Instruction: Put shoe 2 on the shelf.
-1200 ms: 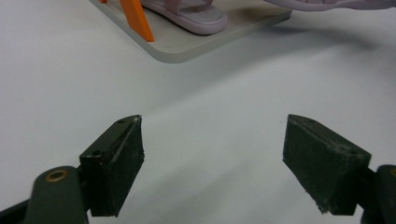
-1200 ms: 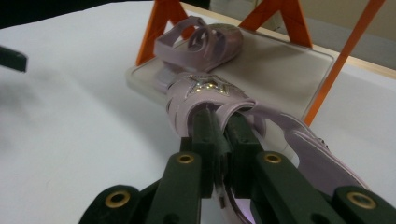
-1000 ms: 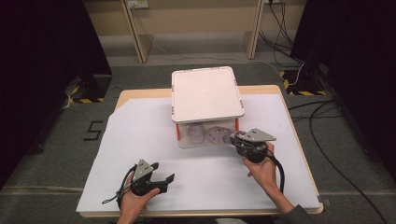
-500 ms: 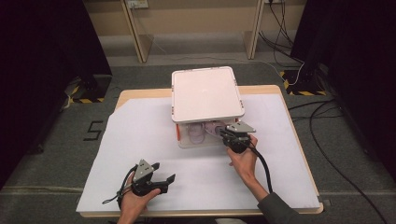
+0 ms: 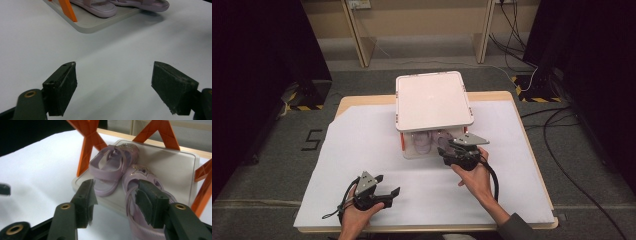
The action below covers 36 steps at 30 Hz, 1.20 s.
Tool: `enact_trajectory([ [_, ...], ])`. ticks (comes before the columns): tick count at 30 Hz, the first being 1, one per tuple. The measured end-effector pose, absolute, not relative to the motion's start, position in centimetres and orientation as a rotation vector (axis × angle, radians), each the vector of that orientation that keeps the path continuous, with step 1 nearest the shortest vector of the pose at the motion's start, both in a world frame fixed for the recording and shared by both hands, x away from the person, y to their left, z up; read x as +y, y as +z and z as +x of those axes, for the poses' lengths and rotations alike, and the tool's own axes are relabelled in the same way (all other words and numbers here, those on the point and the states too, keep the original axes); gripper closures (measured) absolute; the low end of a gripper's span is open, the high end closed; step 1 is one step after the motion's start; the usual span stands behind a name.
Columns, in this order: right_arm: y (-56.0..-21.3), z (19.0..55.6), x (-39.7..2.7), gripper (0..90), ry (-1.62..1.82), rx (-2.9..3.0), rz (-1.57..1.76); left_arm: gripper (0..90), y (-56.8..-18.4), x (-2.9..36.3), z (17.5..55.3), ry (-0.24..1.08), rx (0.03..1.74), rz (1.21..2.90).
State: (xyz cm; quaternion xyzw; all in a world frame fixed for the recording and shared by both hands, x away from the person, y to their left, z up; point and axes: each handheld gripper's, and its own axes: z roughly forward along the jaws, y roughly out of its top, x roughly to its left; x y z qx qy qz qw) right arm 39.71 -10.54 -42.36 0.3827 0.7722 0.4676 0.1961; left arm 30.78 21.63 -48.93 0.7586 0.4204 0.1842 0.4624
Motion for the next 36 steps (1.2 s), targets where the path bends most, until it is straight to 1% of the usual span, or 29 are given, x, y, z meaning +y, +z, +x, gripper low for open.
enact_trajectory([
  [4,-42.2,39.3,-12.1,44.1,1.325,2.170,1.023,19.9,-49.0,21.6,30.8,0.450,1.034,1.864],
  [8,-42.6,38.9,-14.0,35.3,1.301,2.197,1.006,19.9,-49.1,21.6,30.9,0.451,1.035,1.865],
  [9,-42.7,38.7,-14.5,35.1,1.299,2.185,1.000,20.0,-49.1,21.6,30.9,0.450,1.036,1.866],
  [11,-43.0,38.6,-15.4,28.9,1.276,2.205,1.006,19.9,-49.1,21.6,30.9,0.451,1.037,1.875],
  [14,-44.0,38.6,-16.2,28.9,1.240,2.230,0.999,19.9,-49.1,21.6,30.9,0.455,1.037,1.877],
  [19,-46.0,39.5,-16.4,31.1,1.162,2.299,1.001,19.9,-49.1,21.6,30.9,0.452,1.036,1.875],
  [21,-46.8,40.1,-16.1,37.8,1.116,2.338,0.990,19.9,-49.1,21.6,30.9,0.452,1.038,1.874],
  [23,-47.1,40.3,-16.0,39.5,1.099,2.345,0.992,19.9,-49.1,21.6,30.9,0.452,1.035,1.879],
  [24,-47.4,40.6,-15.9,44.3,1.089,2.359,0.989,19.9,-49.1,21.6,30.9,0.452,1.033,1.880],
  [26,-47.8,40.7,-15.8,45.9,1.072,2.365,0.992,19.9,-49.1,21.6,30.9,0.451,1.032,1.880],
  [29,-47.6,40.3,-15.6,52.6,1.079,2.367,0.967,19.9,-49.1,21.6,30.9,0.450,1.034,1.877],
  [32,-47.5,39.5,-14.6,52.0,1.086,2.392,0.911,19.9,-49.1,21.6,30.9,0.453,1.034,1.880],
  [34,-47.5,39.2,-13.9,53.9,1.103,2.397,0.893,19.9,-49.1,21.5,30.9,0.452,1.033,1.881],
  [36,-47.5,39.1,-13.3,54.0,1.101,2.394,0.883,19.9,-49.1,21.5,30.9,0.452,1.033,1.884],
])
